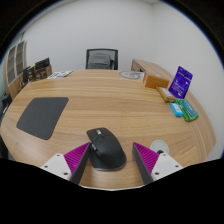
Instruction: Arrange mouse
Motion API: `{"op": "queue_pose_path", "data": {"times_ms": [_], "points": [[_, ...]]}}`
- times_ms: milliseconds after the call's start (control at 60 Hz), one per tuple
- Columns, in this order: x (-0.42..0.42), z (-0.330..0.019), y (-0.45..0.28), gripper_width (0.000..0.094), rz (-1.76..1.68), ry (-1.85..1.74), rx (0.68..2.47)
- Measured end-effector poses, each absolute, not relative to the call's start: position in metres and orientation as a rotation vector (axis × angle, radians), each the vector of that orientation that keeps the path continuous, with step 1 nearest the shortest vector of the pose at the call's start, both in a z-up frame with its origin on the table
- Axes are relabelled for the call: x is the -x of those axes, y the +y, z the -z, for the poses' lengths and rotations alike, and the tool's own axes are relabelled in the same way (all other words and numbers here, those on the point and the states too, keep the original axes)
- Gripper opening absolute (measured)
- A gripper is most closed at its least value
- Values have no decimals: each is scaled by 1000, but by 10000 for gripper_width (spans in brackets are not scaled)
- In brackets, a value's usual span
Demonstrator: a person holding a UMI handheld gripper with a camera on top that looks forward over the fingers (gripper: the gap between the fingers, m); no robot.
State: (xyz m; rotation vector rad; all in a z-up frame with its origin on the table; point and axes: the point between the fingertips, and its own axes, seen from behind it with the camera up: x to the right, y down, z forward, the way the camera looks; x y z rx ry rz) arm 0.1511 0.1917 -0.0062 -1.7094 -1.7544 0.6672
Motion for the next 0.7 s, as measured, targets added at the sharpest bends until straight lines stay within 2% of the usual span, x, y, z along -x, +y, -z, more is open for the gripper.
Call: {"op": "queue_pose_path", "data": {"times_ms": [383, 450, 533, 633, 700], "points": [[-113, 14, 199, 851, -732, -1692, 1819], [-110, 16, 197, 768, -759, -1684, 1850], [-108, 17, 190, 539, -793, -1680, 1872], [-106, 16, 190, 499, -770, -1682, 1854], [-105, 15, 190, 400, -765, -1699, 1839]]}}
